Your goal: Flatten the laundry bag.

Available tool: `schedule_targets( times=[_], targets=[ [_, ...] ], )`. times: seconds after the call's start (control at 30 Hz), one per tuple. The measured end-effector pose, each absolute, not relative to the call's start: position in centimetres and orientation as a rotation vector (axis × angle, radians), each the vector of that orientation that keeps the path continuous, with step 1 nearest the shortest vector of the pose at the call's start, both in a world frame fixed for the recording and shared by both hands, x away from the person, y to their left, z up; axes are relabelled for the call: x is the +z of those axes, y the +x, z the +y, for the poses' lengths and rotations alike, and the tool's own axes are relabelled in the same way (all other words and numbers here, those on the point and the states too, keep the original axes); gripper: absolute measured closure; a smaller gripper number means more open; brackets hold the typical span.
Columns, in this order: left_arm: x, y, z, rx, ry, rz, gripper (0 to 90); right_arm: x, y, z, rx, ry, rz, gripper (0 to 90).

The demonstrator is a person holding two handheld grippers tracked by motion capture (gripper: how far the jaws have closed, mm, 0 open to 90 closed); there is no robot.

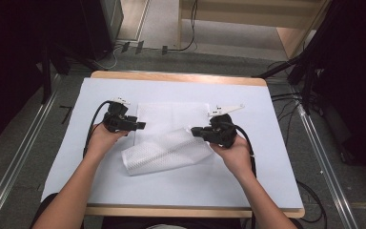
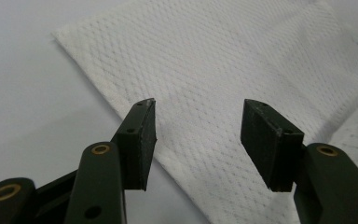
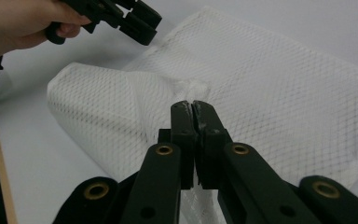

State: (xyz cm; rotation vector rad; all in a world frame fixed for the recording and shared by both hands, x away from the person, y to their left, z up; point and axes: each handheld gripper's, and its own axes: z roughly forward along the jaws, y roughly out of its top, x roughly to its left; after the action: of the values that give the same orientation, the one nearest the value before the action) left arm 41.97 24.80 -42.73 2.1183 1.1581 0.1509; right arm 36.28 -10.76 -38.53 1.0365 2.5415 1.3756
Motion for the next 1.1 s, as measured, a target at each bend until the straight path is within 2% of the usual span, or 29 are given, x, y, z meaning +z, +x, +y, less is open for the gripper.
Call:
schedule_targets(
  times=[1.1],
  targets=[
    [-43.0, 42.2, 24.7, 0.15, 2.143, 1.166, 46.0, -38.7, 30.7, -15.8, 1.396, 1.065, 2.513, 88.0]
  ],
)
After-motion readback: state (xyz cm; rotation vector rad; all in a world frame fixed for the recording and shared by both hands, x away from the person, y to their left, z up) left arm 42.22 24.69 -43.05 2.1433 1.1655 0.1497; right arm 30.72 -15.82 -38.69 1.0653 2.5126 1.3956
